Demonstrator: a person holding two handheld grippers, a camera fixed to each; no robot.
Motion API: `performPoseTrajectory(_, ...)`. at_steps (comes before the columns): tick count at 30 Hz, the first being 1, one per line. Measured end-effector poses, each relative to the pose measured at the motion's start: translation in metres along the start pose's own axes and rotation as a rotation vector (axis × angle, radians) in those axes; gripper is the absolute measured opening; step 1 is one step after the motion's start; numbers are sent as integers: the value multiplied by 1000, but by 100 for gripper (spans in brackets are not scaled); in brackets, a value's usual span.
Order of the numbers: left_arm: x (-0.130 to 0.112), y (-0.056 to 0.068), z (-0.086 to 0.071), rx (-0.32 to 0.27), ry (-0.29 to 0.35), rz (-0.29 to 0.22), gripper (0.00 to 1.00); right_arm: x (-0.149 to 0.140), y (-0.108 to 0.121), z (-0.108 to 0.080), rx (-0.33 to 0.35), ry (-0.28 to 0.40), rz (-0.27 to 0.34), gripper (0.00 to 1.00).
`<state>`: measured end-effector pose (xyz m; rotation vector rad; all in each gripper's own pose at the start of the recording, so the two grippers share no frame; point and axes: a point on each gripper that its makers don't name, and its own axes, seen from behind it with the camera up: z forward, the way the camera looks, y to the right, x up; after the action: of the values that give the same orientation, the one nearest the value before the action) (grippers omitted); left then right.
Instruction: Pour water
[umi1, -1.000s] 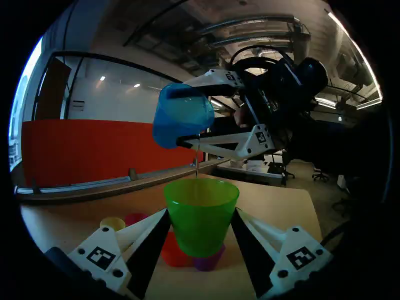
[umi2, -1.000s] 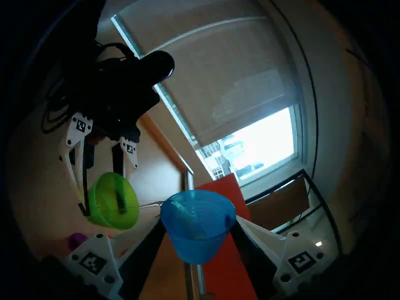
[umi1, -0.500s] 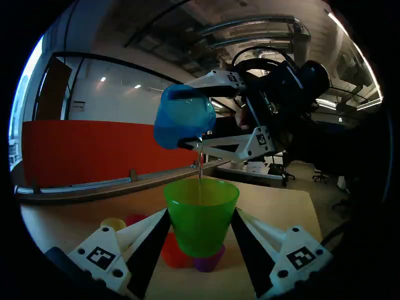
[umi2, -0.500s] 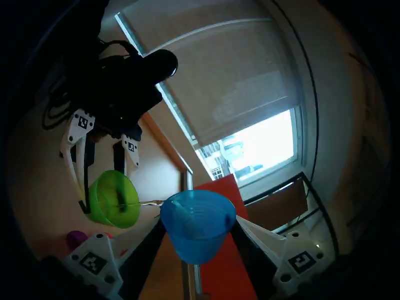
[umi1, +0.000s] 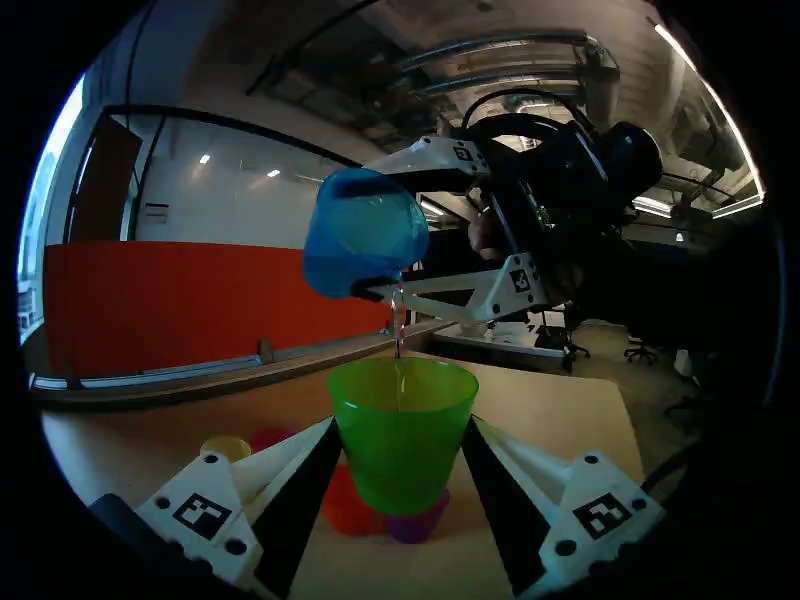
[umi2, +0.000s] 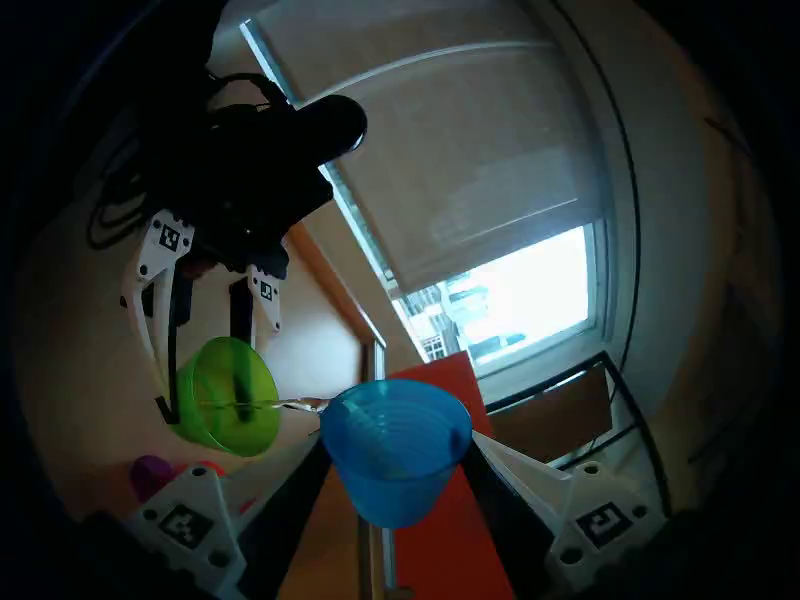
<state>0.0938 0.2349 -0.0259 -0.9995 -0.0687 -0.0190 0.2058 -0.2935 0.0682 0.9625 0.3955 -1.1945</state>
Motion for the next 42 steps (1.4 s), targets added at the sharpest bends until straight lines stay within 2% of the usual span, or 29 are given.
performPoseTrajectory(42,-2,3,0,-4,-8,20,81,-1,8,-1,-11,-7,-61,89)
